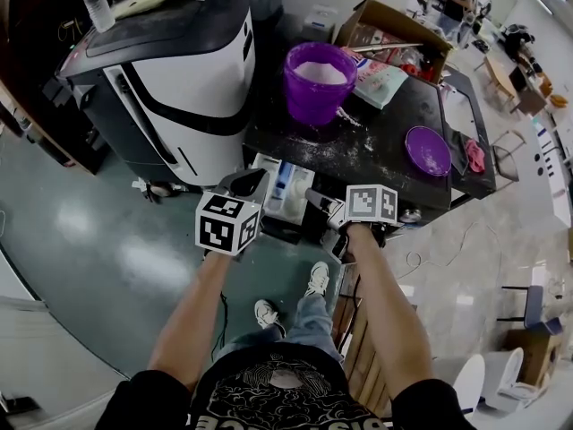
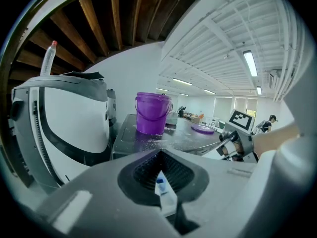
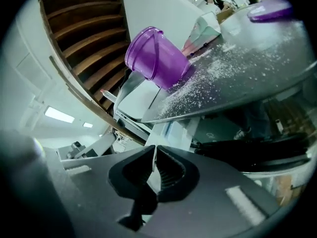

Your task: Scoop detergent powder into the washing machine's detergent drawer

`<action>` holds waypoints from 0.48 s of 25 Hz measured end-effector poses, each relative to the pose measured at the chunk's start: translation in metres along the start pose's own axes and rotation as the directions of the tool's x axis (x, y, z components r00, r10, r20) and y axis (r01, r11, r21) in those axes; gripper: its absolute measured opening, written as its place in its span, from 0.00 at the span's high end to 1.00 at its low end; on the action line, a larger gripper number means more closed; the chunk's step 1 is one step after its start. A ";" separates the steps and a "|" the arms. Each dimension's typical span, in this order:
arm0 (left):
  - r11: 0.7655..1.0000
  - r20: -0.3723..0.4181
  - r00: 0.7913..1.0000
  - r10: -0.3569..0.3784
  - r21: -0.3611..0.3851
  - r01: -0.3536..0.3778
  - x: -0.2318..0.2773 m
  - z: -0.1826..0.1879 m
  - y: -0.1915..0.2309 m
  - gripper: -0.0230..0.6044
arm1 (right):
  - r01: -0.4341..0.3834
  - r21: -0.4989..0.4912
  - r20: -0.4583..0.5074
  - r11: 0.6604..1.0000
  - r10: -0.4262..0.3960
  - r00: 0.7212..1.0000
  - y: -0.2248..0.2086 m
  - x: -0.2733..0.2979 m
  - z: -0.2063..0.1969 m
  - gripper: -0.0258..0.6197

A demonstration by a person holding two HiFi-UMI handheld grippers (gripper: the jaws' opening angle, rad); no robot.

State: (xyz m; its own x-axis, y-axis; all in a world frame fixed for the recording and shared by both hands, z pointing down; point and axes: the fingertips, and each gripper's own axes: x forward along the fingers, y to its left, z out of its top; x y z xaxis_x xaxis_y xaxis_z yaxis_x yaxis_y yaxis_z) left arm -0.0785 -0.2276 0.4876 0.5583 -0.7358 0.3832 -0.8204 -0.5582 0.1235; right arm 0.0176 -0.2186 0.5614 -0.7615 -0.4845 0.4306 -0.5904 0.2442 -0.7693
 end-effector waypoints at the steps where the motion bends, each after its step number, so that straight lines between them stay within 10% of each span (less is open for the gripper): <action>1: 1.000 0.000 1.000 0.000 0.000 0.000 0.000 0.000 0.000 0.96 | 0.015 -0.026 -0.010 1.000 -0.015 1.000 0.000 0.001 0.000 0.91; 12: 1.000 -0.015 1.000 0.004 -0.001 -0.004 -0.006 -0.005 0.005 0.96 | 0.137 -0.286 -0.099 0.948 -0.171 0.980 0.001 0.010 -0.003 0.91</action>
State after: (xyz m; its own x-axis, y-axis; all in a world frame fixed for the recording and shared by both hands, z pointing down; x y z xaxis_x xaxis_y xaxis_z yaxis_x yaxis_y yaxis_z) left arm -0.0864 -0.2237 0.4906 0.5530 -0.7322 0.3976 -0.8228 -0.5549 0.1227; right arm 0.0088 -0.2202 0.5660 -0.6720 -0.4336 0.6003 -0.7405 0.4060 -0.5356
